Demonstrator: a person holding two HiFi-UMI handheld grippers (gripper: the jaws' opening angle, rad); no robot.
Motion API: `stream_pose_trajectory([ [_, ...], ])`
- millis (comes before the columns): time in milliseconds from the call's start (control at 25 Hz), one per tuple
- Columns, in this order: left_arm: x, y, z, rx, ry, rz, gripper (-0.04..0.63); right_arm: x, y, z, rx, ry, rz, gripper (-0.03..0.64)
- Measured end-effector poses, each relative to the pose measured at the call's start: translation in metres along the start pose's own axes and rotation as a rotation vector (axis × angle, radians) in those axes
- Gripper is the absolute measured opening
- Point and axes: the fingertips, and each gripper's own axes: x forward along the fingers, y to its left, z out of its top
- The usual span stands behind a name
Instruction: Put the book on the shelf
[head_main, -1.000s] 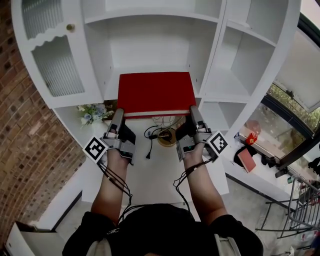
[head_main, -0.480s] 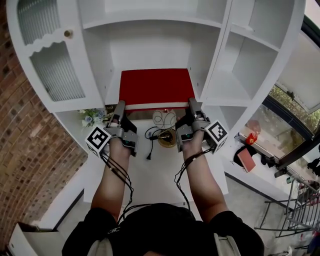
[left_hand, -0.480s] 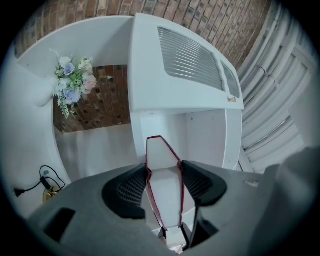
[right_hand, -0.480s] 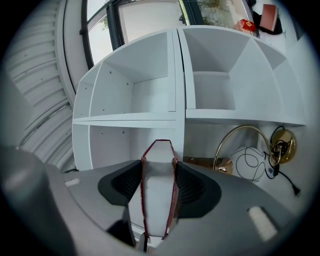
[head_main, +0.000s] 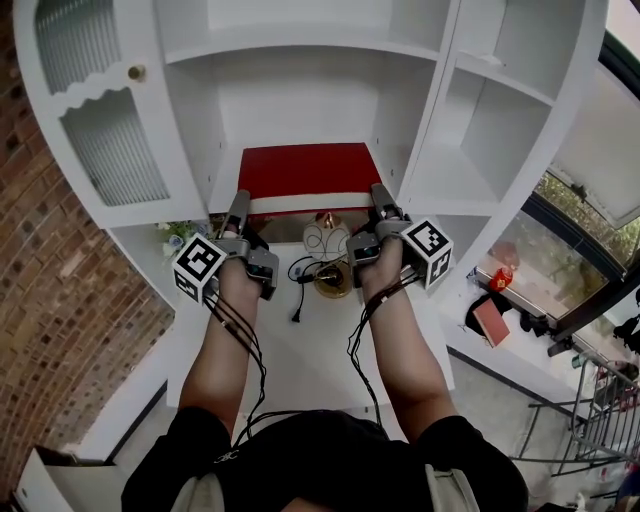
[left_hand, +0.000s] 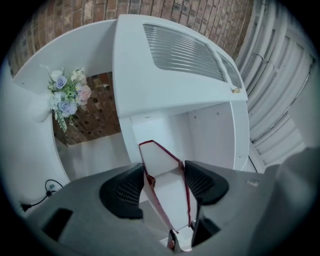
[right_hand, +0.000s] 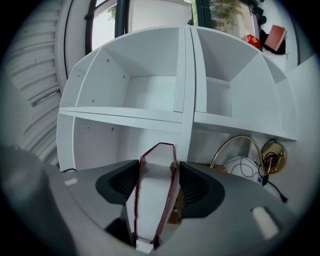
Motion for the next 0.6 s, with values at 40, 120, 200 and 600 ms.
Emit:
stream_pose_trajectory([
  [40, 0.000, 0.000, 0.000, 0.007, -0.002, 0.002, 0.268, 0.000, 0.000, 0.000, -0.003, -0.003, -0.002, 0.273],
  [120, 0.001, -0.001, 0.001, 0.013, -0.007, 0.002, 0.268, 0.001, 0.001, 0.001, -0.006, -0.008, -0.001, 0.273],
  [200, 0.003, -0.001, 0.001, 0.000, -0.008, 0.006, 0.268, 0.001, 0.003, 0.001, -0.004, -0.005, 0.009, 0.273],
  [600, -0.023, -0.003, 0.017, 0.277, -0.062, 0.059, 0.327, -0.016, 0.006, 0.018, -0.116, -0.067, 0.083, 0.272],
])
